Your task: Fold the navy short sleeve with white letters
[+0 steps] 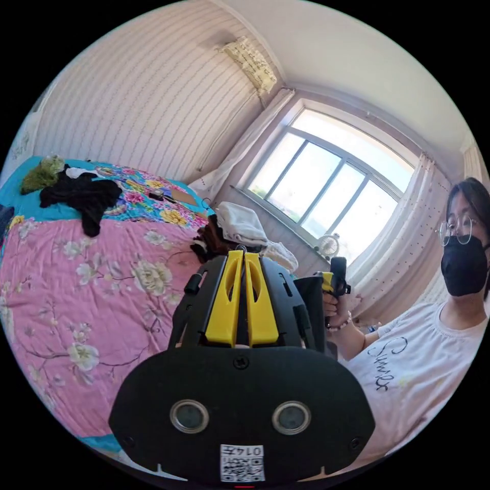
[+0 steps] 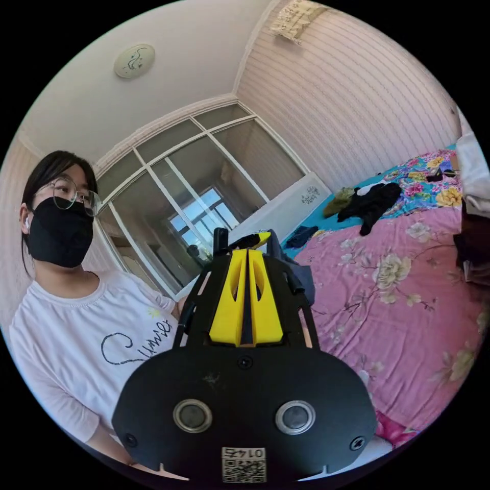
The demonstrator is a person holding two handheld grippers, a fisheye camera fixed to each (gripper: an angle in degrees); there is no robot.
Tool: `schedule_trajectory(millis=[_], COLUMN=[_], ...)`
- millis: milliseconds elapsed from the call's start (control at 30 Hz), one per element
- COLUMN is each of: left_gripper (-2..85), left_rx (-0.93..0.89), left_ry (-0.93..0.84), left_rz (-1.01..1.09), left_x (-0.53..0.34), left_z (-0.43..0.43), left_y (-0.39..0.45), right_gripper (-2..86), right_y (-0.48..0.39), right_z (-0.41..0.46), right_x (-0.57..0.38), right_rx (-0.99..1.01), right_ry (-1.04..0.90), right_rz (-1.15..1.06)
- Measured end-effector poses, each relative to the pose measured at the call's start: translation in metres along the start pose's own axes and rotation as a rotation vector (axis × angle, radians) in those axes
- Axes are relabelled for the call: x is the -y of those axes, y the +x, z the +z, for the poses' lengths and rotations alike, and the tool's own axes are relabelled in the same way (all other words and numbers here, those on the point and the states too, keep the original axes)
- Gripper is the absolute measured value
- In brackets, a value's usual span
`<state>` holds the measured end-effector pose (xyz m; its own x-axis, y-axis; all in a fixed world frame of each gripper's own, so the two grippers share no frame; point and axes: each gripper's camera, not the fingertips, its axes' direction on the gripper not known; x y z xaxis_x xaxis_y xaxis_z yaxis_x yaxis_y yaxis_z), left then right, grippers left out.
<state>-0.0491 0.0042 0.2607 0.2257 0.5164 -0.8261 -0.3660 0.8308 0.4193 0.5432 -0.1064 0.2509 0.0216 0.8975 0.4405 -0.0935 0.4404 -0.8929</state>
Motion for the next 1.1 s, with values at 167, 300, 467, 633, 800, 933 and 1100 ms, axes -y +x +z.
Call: schedule_trajectory(millis=[167,300,467,633,800,933,1100], left_gripper=[-1.0,-1.0,-1.0,-1.0,-1.0,-1.0,-1.0], left_rx=[0.217,0.207,0.035,0.038,-0.149,-0.051,-0.093], left_ry=[0.112,0.165,0.083,-0.229,-0.318,-0.314,-0.295], left_rz=[0.211,0.297,0.202,-0.139,-0.428,-0.338,-0.294], left_x=[0.044,0.041,-0.031,-0.156,-0.243,-0.25,-0.251], left_z=[-0.09,-0.111,-0.087,-0.002,0.034,0.029,0.016], left_y=[0.01,0.02,-0.009,-0.088,-0.124,-0.12,-0.125], right_gripper=[-0.2,-0.1,0.0,0.1,0.7,4.2,10.6], right_y=[0.006,0.026,0.077,0.124,0.142,0.15,0.178], right_z=[0.056,0.059,0.022,0.012,0.041,0.087,0.168], right_x=[0.005,-0.013,-0.07,-0.128,-0.128,-0.085,-0.028], right_rx=[0.022,-0.066,-0.193,-0.439,-0.629,-0.648,-0.625], right_ry=[-0.024,-0.059,-0.069,-0.253,-0.429,-0.463,-0.489], right_rz=[-0.054,0.025,0.355,0.664,0.644,0.425,0.237])
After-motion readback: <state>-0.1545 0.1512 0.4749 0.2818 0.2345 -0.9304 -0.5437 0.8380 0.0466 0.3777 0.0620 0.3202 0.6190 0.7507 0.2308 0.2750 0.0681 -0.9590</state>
